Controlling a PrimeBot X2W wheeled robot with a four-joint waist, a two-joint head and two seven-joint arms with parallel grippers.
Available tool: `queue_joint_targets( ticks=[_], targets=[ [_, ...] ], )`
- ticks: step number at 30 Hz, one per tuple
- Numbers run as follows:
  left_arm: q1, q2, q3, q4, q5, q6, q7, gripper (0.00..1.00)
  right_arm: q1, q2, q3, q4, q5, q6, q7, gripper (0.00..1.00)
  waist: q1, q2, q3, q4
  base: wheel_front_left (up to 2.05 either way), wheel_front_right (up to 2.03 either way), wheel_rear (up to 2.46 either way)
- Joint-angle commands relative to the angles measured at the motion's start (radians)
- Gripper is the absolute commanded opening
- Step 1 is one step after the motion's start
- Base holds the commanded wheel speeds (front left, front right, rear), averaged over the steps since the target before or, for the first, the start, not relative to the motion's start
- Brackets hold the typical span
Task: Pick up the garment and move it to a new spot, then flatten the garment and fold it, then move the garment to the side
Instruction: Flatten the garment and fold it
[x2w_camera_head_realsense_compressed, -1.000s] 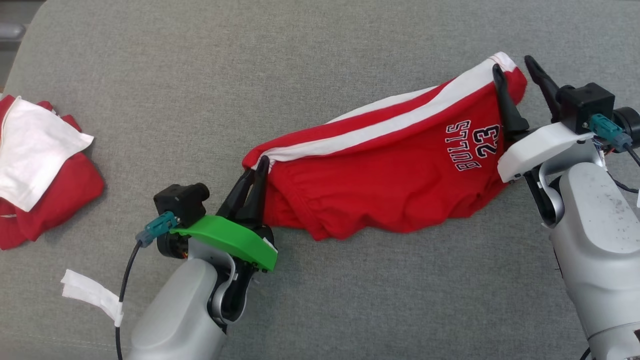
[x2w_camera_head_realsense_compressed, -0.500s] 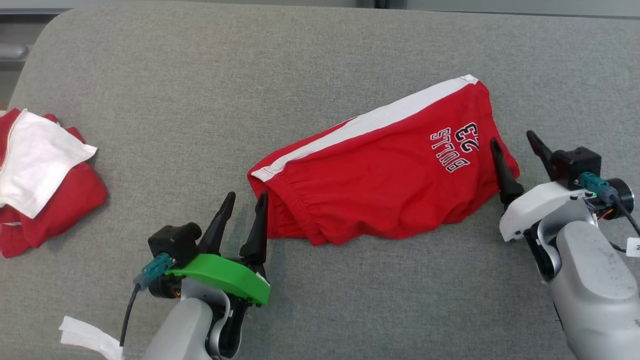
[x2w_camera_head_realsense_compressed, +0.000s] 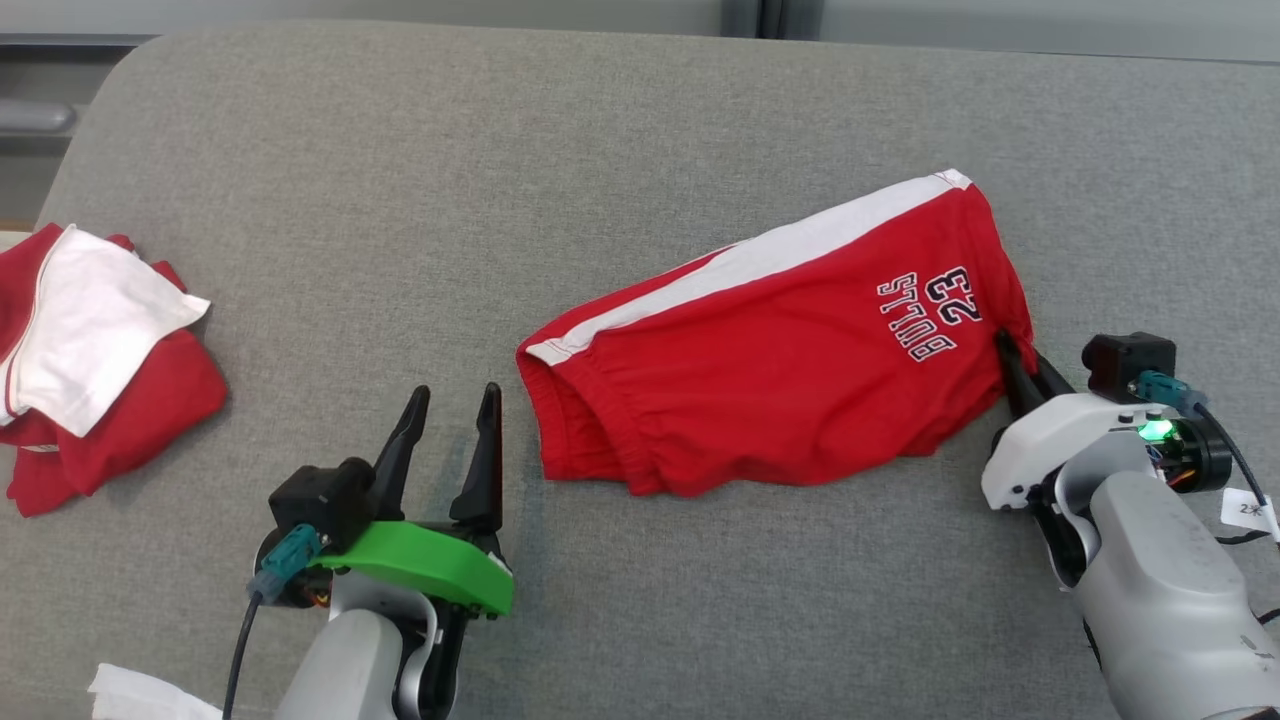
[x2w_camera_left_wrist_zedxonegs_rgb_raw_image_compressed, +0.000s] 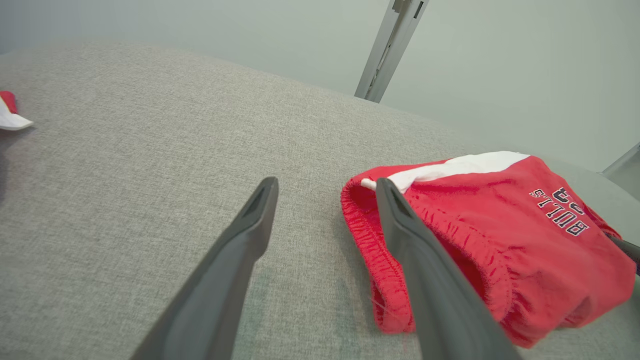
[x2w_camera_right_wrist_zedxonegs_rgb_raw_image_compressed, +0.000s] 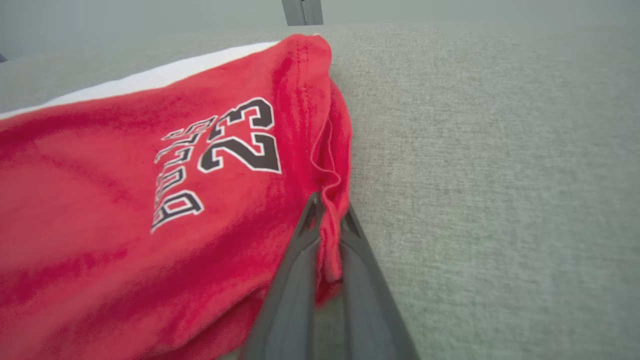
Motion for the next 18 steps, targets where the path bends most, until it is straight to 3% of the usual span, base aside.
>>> queue_joint_targets(
  ticks=[1, 10, 18],
  targets=[
    [0.021, -0.001, 0.015, -0.001, 0.018, 0.001, -0.001, 1.0, 0.027, -0.019, -0.022, -0.015, 0.01, -0.003, 0.002, 0.0, 0.0, 0.0, -0.013, -0.013, 0.0, 0.0, 0.0],
    [0.077, -0.002, 0.08, -0.006, 0.112, 0.004, -0.001, 1.0, 0.168, -0.012, -0.116, -0.162, 0.043, -0.003, 0.0, 0.0, 0.0, 0.0, -0.087, -0.075, 0.0, 0.0, 0.0],
    [0.127, -0.002, 0.063, -0.008, 0.086, 0.018, -0.001, 1.0, 0.254, -0.016, -0.15, -0.243, 0.026, -0.003, 0.0, 0.0, 0.0, 0.0, -0.124, -0.109, 0.0, 0.0, 0.0]
  ],
)
